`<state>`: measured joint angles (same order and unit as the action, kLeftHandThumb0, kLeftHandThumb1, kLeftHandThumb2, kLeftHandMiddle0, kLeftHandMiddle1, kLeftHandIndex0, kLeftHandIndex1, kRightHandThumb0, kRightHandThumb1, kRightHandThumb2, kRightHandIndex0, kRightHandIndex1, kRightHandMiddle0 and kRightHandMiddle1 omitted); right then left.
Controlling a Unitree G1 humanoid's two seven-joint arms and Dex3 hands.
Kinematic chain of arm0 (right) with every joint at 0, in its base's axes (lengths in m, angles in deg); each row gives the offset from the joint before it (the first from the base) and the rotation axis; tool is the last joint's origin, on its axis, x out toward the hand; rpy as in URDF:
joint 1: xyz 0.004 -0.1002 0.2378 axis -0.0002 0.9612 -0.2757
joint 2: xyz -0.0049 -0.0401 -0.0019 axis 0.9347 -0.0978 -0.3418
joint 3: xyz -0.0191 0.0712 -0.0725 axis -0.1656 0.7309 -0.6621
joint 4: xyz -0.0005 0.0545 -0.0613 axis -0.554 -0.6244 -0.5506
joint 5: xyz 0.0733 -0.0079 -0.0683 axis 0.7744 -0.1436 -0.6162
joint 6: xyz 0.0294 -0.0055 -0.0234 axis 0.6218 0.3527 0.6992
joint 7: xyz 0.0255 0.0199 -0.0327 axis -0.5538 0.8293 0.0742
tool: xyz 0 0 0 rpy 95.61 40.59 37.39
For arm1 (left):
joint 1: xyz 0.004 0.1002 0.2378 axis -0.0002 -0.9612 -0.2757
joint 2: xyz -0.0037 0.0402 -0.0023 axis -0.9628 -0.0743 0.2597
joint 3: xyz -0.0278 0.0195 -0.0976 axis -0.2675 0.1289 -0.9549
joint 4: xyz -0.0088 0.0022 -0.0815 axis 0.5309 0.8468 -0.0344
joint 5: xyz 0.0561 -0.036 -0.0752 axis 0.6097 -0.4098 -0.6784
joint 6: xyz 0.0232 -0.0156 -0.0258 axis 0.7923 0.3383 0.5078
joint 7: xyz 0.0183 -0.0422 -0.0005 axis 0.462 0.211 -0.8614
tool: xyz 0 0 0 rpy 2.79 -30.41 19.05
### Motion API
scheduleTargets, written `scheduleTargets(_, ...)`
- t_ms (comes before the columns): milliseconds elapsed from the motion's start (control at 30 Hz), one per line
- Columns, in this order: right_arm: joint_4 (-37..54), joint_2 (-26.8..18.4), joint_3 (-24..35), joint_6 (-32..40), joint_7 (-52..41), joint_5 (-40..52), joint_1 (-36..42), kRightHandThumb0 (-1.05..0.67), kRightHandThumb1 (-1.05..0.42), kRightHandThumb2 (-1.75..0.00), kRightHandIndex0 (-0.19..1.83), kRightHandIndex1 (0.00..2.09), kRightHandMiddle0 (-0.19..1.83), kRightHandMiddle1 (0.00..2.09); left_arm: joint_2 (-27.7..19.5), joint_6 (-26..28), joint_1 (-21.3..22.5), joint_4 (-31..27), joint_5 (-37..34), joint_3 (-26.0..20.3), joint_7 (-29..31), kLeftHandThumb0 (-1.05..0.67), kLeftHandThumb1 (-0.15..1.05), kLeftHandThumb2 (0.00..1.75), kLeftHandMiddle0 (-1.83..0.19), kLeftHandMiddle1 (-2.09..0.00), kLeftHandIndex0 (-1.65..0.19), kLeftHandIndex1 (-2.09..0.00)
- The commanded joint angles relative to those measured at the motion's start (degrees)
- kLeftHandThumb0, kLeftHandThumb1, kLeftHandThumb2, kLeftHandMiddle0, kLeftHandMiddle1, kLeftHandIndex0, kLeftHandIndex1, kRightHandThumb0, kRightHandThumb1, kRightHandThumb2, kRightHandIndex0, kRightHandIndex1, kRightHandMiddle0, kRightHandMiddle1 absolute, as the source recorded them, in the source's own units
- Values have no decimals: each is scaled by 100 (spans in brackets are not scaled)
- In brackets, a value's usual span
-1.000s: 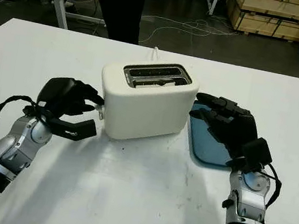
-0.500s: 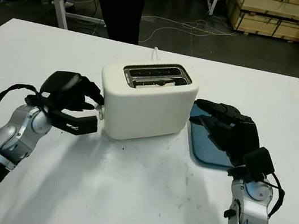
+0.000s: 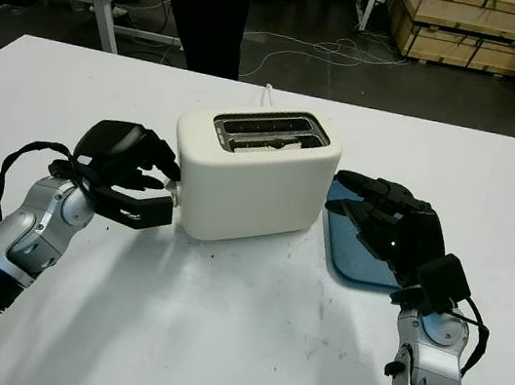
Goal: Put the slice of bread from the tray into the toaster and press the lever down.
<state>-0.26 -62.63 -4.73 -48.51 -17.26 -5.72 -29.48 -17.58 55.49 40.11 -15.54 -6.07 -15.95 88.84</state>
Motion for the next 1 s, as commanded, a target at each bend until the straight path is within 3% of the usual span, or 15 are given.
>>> scheduleTargets(0, 86, -107, 19, 269, 35, -4, -25, -41, -92, -20, 85, 50, 93, 1, 812, -514, -663, 540, 247, 1708, 1026, -29, 77, 0, -102, -96, -128, -5)
scheduleTargets(100, 83, -132, 32, 276, 58, -39, 9, -43, -92, -18, 85, 50, 95, 1, 1157, -46, -735, 1385, 476, 1969, 1393, -8, 70, 0, -103, -47, -115, -1)
scheduleTargets(133, 86, -162, 44, 290, 55, -47, 5, -44, -92, -18, 86, 50, 95, 1, 1237, -72, -844, 1565, 560, 2094, 1393, -15, 72, 2, -108, -40, -116, -2)
scheduleTargets(233, -54, -202, 86, 242, -1, 1, -89, -44, -92, -17, 87, 50, 97, 2, 1312, -248, -832, 1822, 578, 2239, 1509, -27, 78, 3, -110, -35, -116, -2)
scheduleTargets(300, -112, -200, 68, 214, 7, -25, -142, -45, -92, -17, 88, 50, 98, 2, 1283, -123, -694, 1814, 649, 2278, 1722, -25, 79, 2, -106, -33, -115, -1)
scheduleTargets(367, -97, -189, 27, 238, 42, -68, -161, -45, -92, -17, 88, 50, 97, 1, 1262, 0, -589, 1824, 692, 2285, 1878, -13, 75, 1, -101, -28, -112, 0)
scheduleTargets(467, -85, -181, -8, 258, 76, -112, -201, -46, -92, -17, 88, 49, 97, 1, 1214, 25, -508, 1853, 558, 2152, 1979, -18, 78, 2, -102, -28, -112, -1)
scheduleTargets(733, -172, -131, -23, 199, 78, -112, -311, -44, -92, -18, 89, 48, 95, 0, 893, 75, -429, 1260, 544, 1954, 2019, -23, 79, 0, -108, -29, -113, -1)
scheduleTargets(833, -222, -108, -32, 177, 46, -81, -344, -44, -92, -17, 90, 47, 95, 0, 775, -156, -451, 1069, 370, 1782, 1817, -23, 77, 0, -109, -35, -117, -2)
scheduleTargets(900, -252, -109, -40, 153, 33, -84, -368, -44, -92, -17, 90, 47, 96, 0, 688, -256, -412, 915, 276, 1686, 1792, -27, 82, 0, -91, -84, -119, -3)
scheduleTargets(967, -283, -111, -43, 145, 19, -75, -390, -45, -92, -17, 90, 47, 96, 0, 625, -207, -412, 690, 175, 1540, 1757, -27, 83, 0, -84, -100, -116, -2)
